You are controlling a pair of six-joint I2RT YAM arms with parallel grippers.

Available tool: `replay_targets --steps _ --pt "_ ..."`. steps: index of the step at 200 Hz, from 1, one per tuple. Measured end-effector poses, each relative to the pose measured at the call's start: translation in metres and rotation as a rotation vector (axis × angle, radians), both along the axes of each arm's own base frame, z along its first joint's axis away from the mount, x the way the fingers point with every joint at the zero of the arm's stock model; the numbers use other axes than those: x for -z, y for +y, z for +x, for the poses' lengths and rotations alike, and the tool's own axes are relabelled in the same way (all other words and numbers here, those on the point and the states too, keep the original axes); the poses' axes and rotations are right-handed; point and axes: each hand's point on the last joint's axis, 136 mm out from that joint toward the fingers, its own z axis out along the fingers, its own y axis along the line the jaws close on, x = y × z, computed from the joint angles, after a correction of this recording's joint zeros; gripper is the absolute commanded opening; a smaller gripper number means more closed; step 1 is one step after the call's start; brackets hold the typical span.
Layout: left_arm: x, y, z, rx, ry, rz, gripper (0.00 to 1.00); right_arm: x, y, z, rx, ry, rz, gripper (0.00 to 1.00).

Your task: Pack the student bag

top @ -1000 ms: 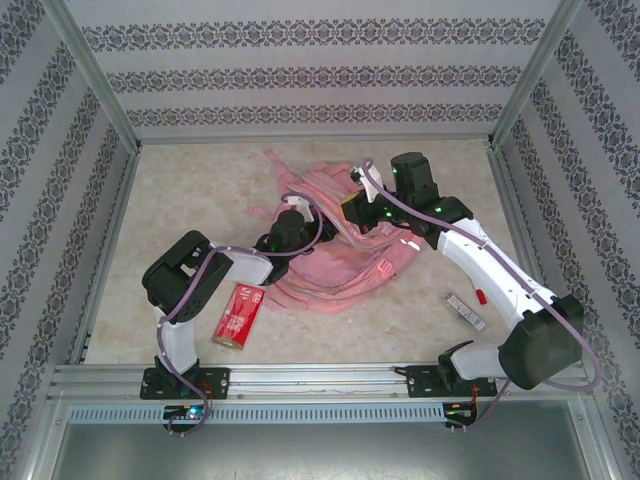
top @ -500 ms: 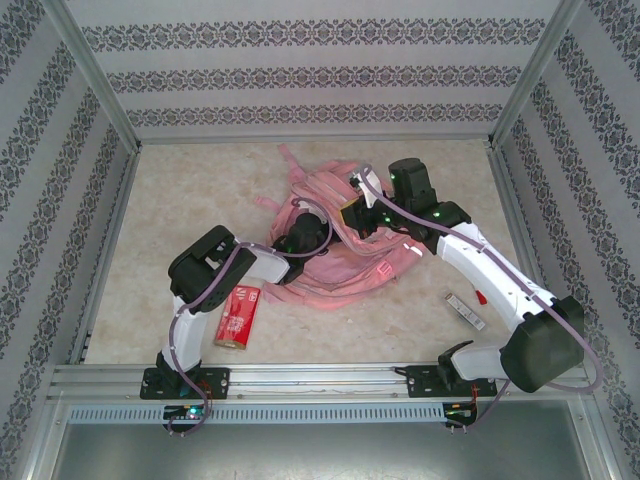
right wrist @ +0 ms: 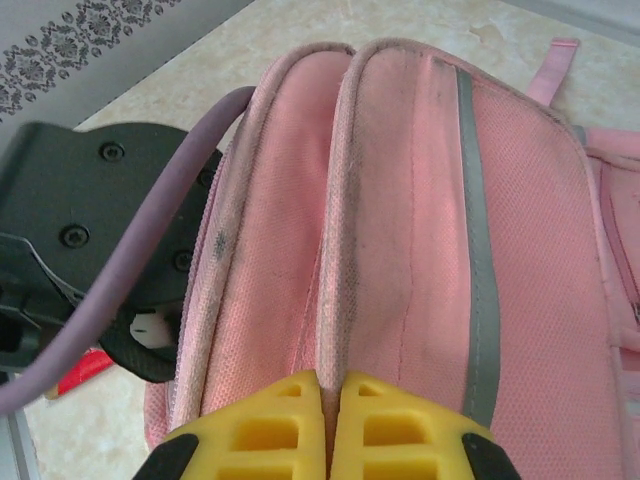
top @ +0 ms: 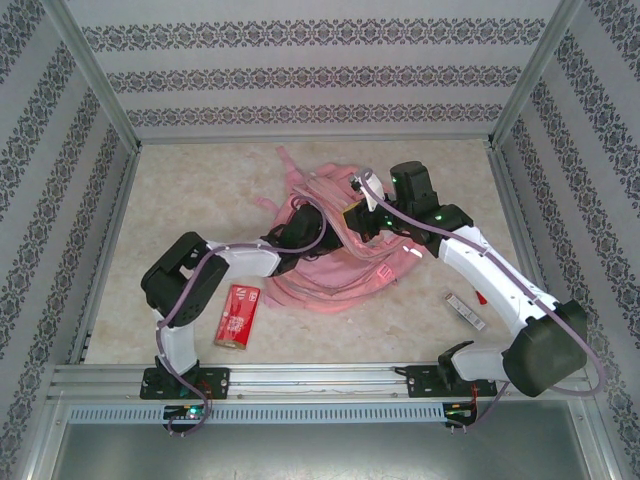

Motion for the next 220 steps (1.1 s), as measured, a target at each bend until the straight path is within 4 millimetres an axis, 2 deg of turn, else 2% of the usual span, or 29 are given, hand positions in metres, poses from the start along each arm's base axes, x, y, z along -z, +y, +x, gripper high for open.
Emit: replay_targets --steps 20,50,69,92,103,142,159,196,205,220 --pt "0.003 0.008 -0.015 0.013 0.084 0.043 0.79 0.003 -0.001 -0.001 0.001 0.006 -0.003 0.00" --pt "0.009 0.030 -0.035 -0.003 0.209 0.116 0.80 0.005 -0.002 -0.002 0.000 0.010 -0.006 0.00" --pt "0.012 0.047 -0.046 -0.028 0.277 0.160 0.75 0.006 -0.002 -0.003 -0.004 0.010 -0.011 0.00" --pt "0.006 0.056 -0.054 -0.045 0.314 0.167 0.54 0.006 -0.002 -0.003 -0.008 0.005 -0.015 0.00" --pt "0.003 0.054 -0.055 -0.046 0.324 0.145 0.46 0.006 -0.003 -0.003 -0.010 0.007 -0.012 0.00" --pt "0.003 0.036 -0.046 -0.032 0.324 0.062 0.36 0.006 -0.002 -0.003 -0.015 0.008 -0.007 0.00" --pt "0.010 0.030 -0.040 -0.035 0.324 0.054 0.27 0.006 -0.003 -0.003 -0.014 0.008 -0.008 0.00" --pt "0.003 0.009 -0.012 -0.039 0.271 0.004 0.08 0.006 -0.004 -0.002 -0.010 0.010 -0.008 0.00" --pt "0.001 0.004 -0.005 -0.037 0.255 -0.008 0.00 0.008 -0.005 -0.002 -0.007 0.011 -0.009 0.00" --pt "0.000 -0.004 0.005 -0.040 0.238 -0.031 0.00 0.010 -0.006 -0.001 -0.001 0.010 -0.015 0.00"
